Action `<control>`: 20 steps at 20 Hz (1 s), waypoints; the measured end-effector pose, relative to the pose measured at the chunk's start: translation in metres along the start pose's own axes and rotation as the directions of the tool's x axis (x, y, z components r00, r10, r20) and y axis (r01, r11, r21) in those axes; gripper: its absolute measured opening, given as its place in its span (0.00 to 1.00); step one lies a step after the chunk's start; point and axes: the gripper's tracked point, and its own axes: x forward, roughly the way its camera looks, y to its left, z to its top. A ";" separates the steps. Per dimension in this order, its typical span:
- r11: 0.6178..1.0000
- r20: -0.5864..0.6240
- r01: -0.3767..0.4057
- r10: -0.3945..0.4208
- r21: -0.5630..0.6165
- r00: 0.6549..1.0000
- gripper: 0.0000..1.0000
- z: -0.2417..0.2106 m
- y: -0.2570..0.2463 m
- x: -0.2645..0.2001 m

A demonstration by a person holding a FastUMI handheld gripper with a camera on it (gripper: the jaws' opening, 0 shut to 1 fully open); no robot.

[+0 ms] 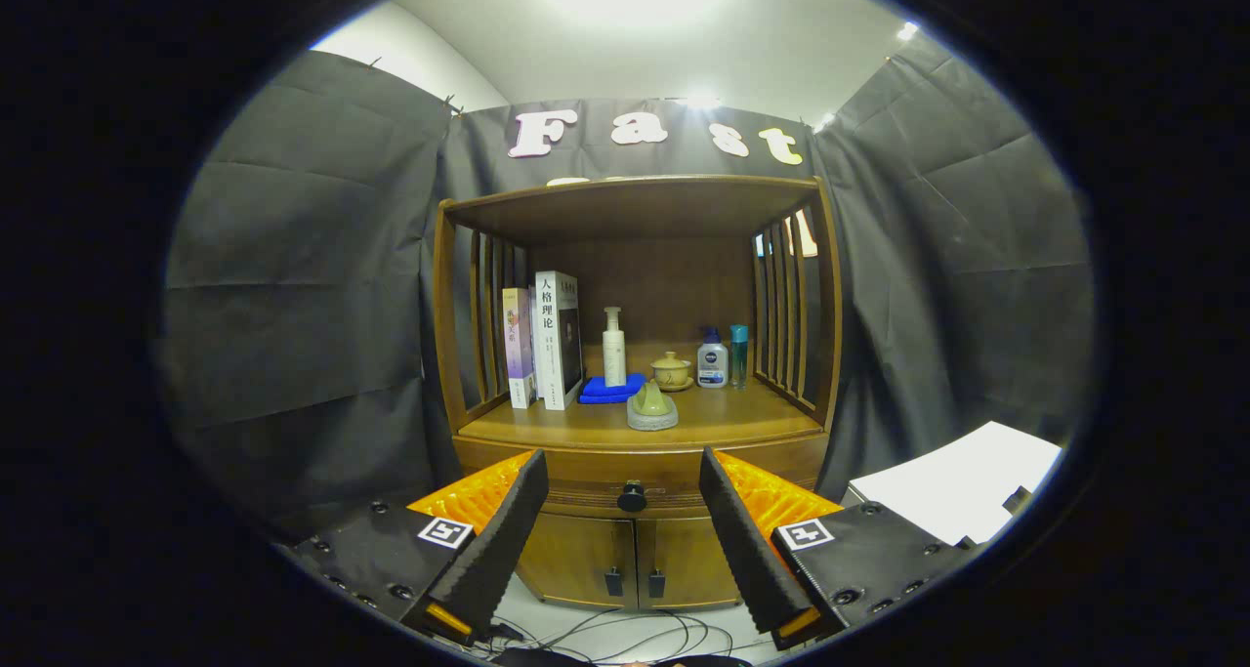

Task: Pull open the drawer, take out the items inside it, and place them on the countertop above the cabinet.

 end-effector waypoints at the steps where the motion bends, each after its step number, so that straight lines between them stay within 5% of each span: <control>1: 1.000 0.002 0.000 0.000 0.002 1.000 0.97 -0.001 -0.002 -0.002; 20: 0.998 -0.007 0.034 -0.034 0.053 0.999 0.95 -0.017 -0.027 -0.003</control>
